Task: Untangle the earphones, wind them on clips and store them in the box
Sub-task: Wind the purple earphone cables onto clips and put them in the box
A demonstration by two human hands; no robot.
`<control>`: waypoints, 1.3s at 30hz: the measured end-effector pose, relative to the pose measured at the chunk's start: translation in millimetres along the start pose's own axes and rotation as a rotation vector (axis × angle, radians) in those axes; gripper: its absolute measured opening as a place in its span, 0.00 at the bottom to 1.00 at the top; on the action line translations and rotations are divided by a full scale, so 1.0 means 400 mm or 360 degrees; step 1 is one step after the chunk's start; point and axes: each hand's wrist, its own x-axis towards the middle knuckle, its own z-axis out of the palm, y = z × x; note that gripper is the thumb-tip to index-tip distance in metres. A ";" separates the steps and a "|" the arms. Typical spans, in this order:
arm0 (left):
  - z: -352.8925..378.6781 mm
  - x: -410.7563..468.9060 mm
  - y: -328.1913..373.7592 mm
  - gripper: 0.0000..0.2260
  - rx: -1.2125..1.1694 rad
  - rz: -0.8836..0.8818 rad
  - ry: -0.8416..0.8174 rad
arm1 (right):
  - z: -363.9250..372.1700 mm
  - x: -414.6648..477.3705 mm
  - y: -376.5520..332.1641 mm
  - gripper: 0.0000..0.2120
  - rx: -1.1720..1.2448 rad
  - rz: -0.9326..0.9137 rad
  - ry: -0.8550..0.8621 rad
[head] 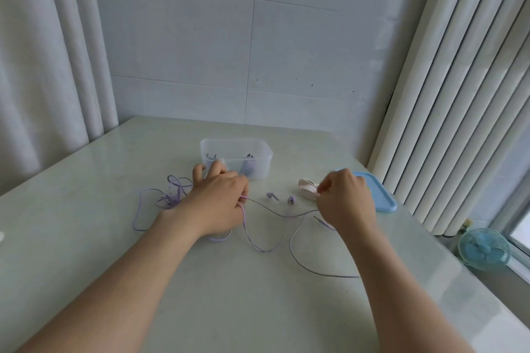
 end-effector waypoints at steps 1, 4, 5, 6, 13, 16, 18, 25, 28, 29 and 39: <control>0.000 0.001 0.001 0.09 0.0010 0.0032 0.0059 | -0.005 -0.003 0.004 0.08 -0.0092 0.0036 -0.0017; -0.010 -0.006 0.017 0.14 -0.0219 0.0196 0.0141 | -0.024 -0.015 0.009 0.08 -0.0315 0.0088 -0.0080; -0.018 -0.013 0.030 0.15 -0.0409 0.0199 0.0081 | -0.028 -0.020 0.008 0.12 -0.0372 0.0088 -0.0135; -0.024 -0.020 0.044 0.17 -0.0603 0.0184 -0.0016 | -0.032 -0.025 0.005 0.14 -0.0400 0.0083 -0.0184; -0.014 -0.033 0.075 0.32 -0.0907 0.0233 -0.0163 | -0.055 -0.034 -0.004 0.13 -0.0359 0.0068 -0.0207; -0.017 -0.030 0.076 0.39 -0.0894 0.0243 -0.0145 | -0.064 -0.035 0.003 0.14 -0.0406 0.0074 -0.0183; -0.020 -0.028 0.084 0.39 -0.0830 0.0233 -0.0121 | -0.067 -0.035 0.006 0.13 -0.0445 0.0081 -0.0205; -0.023 -0.045 0.124 0.28 -0.0929 0.0271 -0.0322 | -0.059 -0.029 0.022 0.06 -0.0418 0.0097 -0.0280; -0.010 -0.050 0.141 0.26 -0.1008 0.0264 -0.0315 | -0.054 -0.021 0.033 0.07 -0.0404 0.0129 -0.0291; -0.004 -0.050 0.147 0.25 -0.0971 0.0274 -0.0308 | -0.053 -0.020 0.036 0.08 -0.0408 0.0137 -0.0301; 0.044 -0.042 0.171 0.27 -0.0608 0.0372 -0.0129 | -0.037 -0.015 0.013 0.09 -0.0318 -0.0039 -0.0509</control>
